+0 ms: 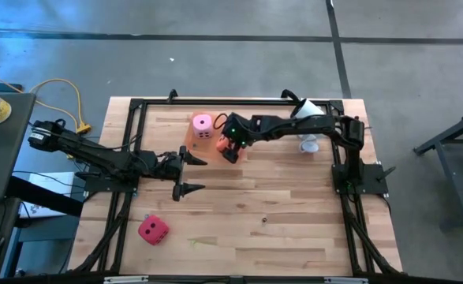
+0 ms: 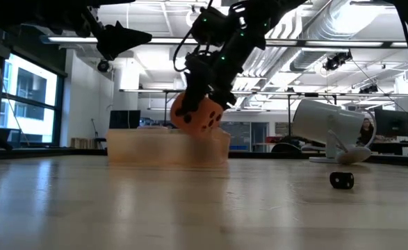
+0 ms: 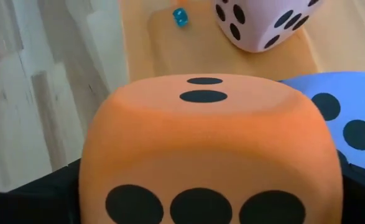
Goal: Pick & Place Dice
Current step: Put the large orange die into the orange bin
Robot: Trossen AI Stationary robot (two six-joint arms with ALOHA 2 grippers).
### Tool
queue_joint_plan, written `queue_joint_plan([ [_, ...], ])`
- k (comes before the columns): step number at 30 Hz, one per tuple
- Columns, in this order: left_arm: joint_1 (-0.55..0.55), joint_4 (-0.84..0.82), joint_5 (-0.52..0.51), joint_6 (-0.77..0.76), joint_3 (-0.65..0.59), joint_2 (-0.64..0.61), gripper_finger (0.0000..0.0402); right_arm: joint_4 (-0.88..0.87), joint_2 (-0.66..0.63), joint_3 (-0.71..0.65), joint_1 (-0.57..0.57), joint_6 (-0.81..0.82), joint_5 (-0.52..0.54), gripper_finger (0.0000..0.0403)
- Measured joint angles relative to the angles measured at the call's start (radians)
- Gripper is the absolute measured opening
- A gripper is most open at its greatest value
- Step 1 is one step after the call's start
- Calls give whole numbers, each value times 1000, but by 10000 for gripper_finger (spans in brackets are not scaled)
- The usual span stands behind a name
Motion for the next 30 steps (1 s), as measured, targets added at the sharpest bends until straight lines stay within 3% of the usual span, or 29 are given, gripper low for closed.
queue_joint_plan([
  [8, 0, 0, 0, -22, 0, 0, 395, 60, 1, 0, -21, 176, 156, 397],
  [15, 0, 27, 0, -107, 0, 0, 395, 84, 2, 0, -16, 180, 134, 397],
  [20, 2, 68, -2, 14, 0, 0, 395, 57, 2, 0, -11, 82, 85, 397],
  [23, 2, 49, -108, 128, 0, 2, 395, 56, 2, -9, 7, -4, 98, 396],
  [27, 37, 61, -394, 195, -1, 25, 395, 82, 2, -16, 26, -52, 94, 396],
  [30, 120, 90, -404, 196, 0, 68, 395, 107, 2, -17, 36, -63, 86, 396],
])
